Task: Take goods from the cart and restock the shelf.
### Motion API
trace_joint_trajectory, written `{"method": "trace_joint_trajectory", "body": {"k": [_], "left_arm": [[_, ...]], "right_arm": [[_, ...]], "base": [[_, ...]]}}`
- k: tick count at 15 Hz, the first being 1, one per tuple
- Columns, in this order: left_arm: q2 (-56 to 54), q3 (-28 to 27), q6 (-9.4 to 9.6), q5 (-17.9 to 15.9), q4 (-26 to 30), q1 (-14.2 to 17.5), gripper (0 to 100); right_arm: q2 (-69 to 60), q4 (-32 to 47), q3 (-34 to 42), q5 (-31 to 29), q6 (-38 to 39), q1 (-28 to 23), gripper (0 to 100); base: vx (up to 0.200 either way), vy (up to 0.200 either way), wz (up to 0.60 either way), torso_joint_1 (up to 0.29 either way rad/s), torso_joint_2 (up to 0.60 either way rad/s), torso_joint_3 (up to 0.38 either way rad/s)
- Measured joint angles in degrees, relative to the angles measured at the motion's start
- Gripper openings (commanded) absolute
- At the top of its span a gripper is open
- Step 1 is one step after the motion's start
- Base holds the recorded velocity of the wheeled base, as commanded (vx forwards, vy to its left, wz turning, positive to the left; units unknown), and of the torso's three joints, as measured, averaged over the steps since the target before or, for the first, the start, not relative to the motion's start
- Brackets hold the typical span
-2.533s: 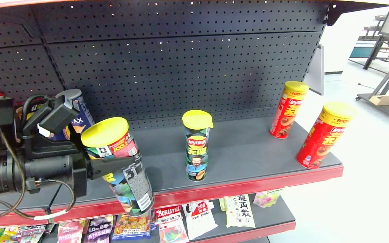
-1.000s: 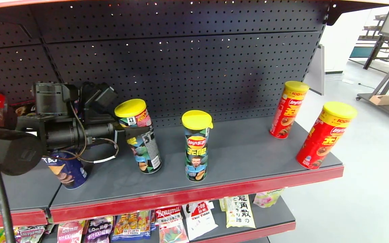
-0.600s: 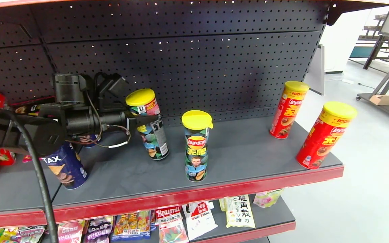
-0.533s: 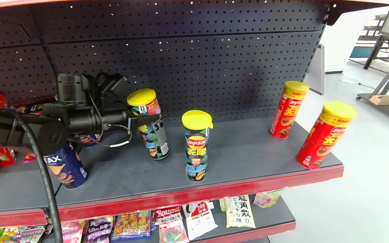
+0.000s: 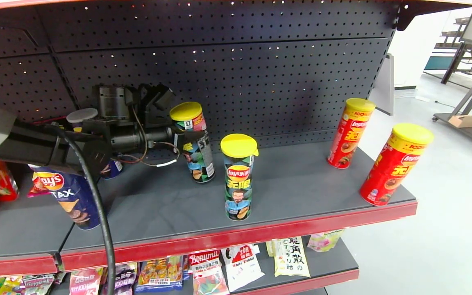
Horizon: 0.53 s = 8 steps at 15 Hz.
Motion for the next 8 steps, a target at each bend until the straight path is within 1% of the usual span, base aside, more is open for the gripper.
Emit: {"method": "trace_joint_trajectory", "body": {"k": [2,4,6,7,8], "left_arm": [[1.0,-0.7,-0.32,1.5,-0.1,-1.0,0],[2.1,-2.5,-2.45,4.0,-0.2,-2.0,0],[3.4,-5.6,-6.56,9.1,-0.3,-3.2,0],[4.1,-7.1,-7.85,10.8,-0.2,-3.9,0],[4.8,-8.0,-8.16,11.6,-0.3,-4.6,0]], "right_arm": [[0.0,0.0,0.0,0.0,0.0,0.0,100],[0.0,0.0,0.0,0.0,0.0,0.0,100],[0.0,0.0,0.0,0.0,0.0,0.0,100],[0.0,0.0,0.0,0.0,0.0,0.0,100],[0.0,0.0,0.0,0.0,0.0,0.0,100]], "base": [[0.000,0.000,0.00,0.000,0.00,0.000],[0.000,0.000,0.00,0.000,0.00,0.000],[0.000,0.000,0.00,0.000,0.00,0.000],[0.000,0.000,0.00,0.000,0.00,0.000],[0.000,0.000,0.00,0.000,0.00,0.000]]}}
